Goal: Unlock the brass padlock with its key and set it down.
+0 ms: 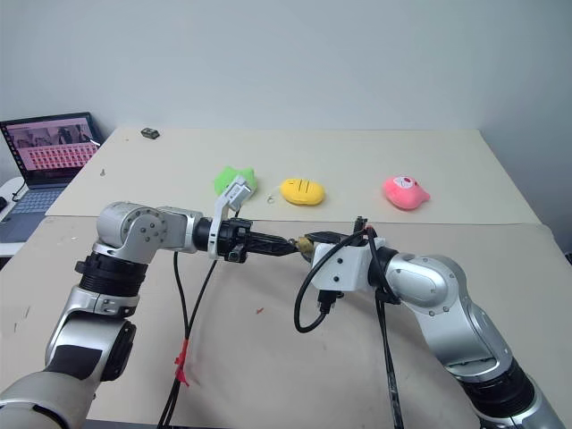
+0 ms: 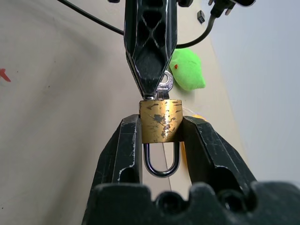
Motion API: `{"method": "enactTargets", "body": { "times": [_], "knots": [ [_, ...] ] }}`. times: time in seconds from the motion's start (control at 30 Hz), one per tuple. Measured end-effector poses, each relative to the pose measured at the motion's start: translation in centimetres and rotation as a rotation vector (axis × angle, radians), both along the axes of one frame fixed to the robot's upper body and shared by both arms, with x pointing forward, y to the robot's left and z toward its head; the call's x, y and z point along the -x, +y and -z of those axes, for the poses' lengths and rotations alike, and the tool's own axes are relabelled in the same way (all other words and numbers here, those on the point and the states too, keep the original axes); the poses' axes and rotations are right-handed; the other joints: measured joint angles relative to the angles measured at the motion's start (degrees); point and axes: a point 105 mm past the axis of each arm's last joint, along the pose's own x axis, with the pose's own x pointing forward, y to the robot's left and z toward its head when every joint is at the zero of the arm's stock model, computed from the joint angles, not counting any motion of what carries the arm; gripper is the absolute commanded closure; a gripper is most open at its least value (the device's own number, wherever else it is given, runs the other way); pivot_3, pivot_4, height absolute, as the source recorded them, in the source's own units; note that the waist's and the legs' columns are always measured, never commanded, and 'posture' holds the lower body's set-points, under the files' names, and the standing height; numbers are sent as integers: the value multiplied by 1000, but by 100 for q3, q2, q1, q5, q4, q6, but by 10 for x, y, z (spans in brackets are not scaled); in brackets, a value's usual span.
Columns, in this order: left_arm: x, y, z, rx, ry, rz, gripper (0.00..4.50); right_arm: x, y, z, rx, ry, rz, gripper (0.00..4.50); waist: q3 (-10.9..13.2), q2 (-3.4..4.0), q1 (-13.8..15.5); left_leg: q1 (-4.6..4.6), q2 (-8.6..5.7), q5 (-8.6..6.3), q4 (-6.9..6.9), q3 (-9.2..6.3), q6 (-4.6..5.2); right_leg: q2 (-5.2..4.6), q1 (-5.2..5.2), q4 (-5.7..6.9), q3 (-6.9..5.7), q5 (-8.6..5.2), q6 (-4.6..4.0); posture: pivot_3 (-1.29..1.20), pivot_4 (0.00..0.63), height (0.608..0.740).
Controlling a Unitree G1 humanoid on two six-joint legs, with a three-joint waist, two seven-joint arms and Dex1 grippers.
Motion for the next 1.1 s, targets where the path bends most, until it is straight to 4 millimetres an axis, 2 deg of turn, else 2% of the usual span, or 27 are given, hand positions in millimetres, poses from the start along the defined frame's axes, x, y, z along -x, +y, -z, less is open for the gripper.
{"method": "enactTargets", "body": {
  "times": [0.47,0.63,0.7,0.87,1.0,1.1],
  "knots": [
    [-2,-2,0,7,-18,0,4474,-1,-1,0,0,3,10,3573,0,0,0,0,0,0,0,0,0,0,0,0,0,0,0,0,150,660],
    [-7,-7,-2,11,-183,9,4474,-3,-5,-2,-10,-2,36,3573,0,1,-1,0,0,1,0,1,-1,0,0,-1,1,4,-7,0,150,660],
    [-6,-9,2,-20,-320,33,4474,-3,-6,1,-9,11,41,3573,-1,2,-4,0,1,1,-1,3,-1,0,1,0,2,5,-9,0,150,660],
    [-2,-6,10,-76,-518,104,4474,-1,-3,7,2,43,28,3573,-1,2,3,-3,0,1,-1,2,-1,0,0,-2,2,5,-10,0,150,660],
    [0,-5,14,-100,-601,141,4474,0,-2,9,6,55,23,3573,-1,2,4,-5,-2,1,1,2,-1,0,1,-3,3,3,-7,0,150,660],
    [5,-6,23,-114,-592,176,4474,-1,-2,8,2,50,26,3573,-1,1,3,-6,-2,1,1,1,0,1,0,-2,2,2,-4,0,150,660]
  ]
}}
